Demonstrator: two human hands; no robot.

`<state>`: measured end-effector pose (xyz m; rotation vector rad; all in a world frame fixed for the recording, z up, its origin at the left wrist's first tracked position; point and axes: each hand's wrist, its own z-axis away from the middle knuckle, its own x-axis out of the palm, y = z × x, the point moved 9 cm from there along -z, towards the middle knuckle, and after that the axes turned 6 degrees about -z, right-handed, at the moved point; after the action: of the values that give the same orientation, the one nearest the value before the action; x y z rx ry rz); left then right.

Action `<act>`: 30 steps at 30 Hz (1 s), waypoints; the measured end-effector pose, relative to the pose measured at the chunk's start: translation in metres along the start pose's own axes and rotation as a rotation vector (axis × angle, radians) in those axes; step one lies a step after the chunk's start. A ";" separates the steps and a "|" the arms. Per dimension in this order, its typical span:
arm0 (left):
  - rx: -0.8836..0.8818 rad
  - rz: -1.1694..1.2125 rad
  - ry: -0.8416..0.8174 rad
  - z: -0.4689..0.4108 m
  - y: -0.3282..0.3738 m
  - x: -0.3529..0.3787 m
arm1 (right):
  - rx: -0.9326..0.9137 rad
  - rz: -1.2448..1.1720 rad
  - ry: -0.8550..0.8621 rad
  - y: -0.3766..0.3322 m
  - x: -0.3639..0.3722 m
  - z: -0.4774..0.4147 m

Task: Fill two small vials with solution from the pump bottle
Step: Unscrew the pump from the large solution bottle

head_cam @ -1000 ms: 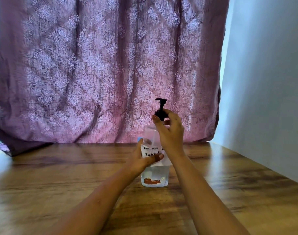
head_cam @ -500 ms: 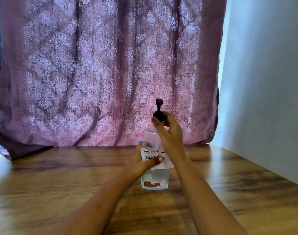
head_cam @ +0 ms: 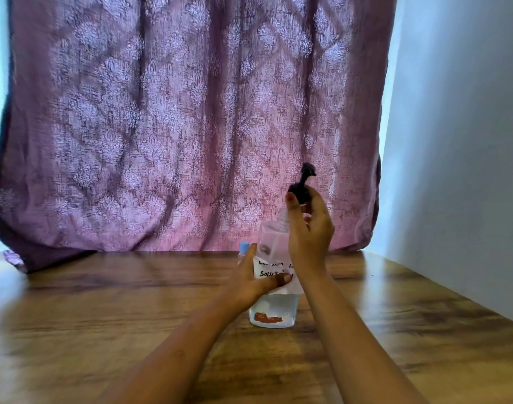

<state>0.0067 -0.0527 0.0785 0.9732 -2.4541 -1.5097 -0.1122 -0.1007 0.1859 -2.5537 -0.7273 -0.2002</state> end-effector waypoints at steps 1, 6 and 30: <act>0.010 -0.002 -0.011 0.000 0.002 0.001 | 0.006 -0.033 0.029 -0.001 -0.003 -0.002; 0.005 -0.011 0.002 0.000 0.000 0.003 | 0.078 -0.256 0.179 -0.001 -0.018 -0.018; 0.043 -0.036 0.131 -0.004 -0.014 -0.009 | -0.038 -0.188 0.066 -0.159 -0.021 -0.090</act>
<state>0.0217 -0.0549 0.0709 1.0923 -2.3995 -1.3621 -0.2148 -0.0347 0.3234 -2.5001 -0.9456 -0.3616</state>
